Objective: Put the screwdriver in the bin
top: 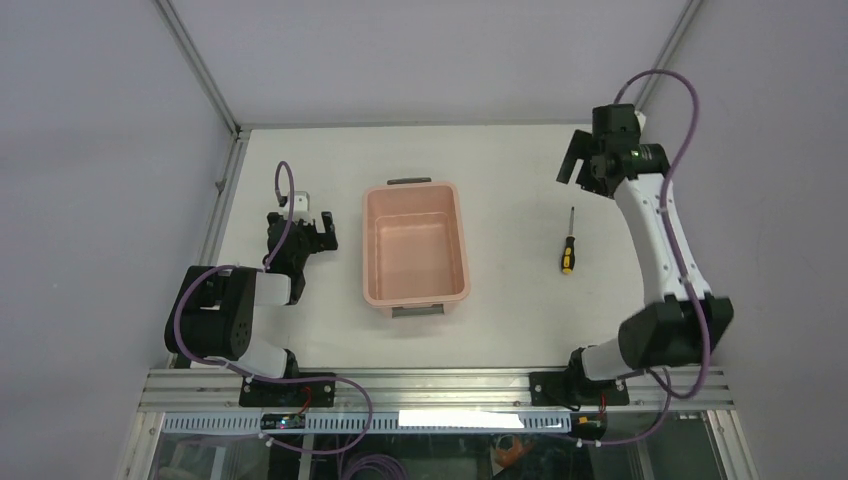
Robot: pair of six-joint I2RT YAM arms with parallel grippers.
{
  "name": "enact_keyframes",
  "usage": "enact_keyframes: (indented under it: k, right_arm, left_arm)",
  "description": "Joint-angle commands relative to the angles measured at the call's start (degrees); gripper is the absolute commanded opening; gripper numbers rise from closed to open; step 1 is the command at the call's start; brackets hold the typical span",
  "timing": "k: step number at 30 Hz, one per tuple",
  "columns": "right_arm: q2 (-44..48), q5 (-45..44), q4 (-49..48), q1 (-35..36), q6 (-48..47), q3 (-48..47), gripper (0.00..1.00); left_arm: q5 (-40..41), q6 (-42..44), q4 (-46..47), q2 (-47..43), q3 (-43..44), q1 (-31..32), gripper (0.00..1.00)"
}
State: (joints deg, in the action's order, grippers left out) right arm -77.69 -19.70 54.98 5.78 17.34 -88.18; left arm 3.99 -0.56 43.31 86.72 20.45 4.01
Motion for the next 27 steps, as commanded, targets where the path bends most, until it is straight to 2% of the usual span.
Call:
enact_keyframes:
  k: [1, 4, 8, 16, 18, 23, 27]
  right_arm:
    - [-12.2, 11.0, 12.4, -5.4, -3.2, 1.4, 0.99]
    - [-17.8, 12.9, 7.3, -5.6, -3.2, 5.4, 0.97]
    - [-23.7, 13.3, 0.9, -7.0, -2.8, 10.3, 0.90]
    - [-30.7, 13.9, -7.9, -8.5, -4.2, 16.0, 0.61]
    - [-31.4, 14.6, -8.9, -8.5, -5.5, 16.0, 0.48]
    - [-29.9, 14.7, -5.6, -8.4, -6.2, 14.9, 0.00]
    - [-23.2, 13.9, 1.8, -8.1, -5.0, 12.3, 0.00]
  left_arm:
    - [-1.2, -0.2, 3.2, -0.3, 1.4, -0.5, 0.99]
    - [-1.3, -0.2, 3.1, -0.4, 1.4, -0.5, 0.99]
    - [-1.3, -0.2, 3.2, -0.4, 1.3, -0.5, 0.99]
    - [-1.2, -0.2, 3.2, -0.3, 1.4, -0.5, 0.99]
    - [-1.3, -0.2, 3.2, -0.3, 1.4, -0.5, 0.99]
    - [-1.2, -0.2, 3.2, -0.4, 1.3, -0.5, 0.99]
    - [-1.3, -0.3, 3.2, -0.4, 1.3, -0.5, 0.99]
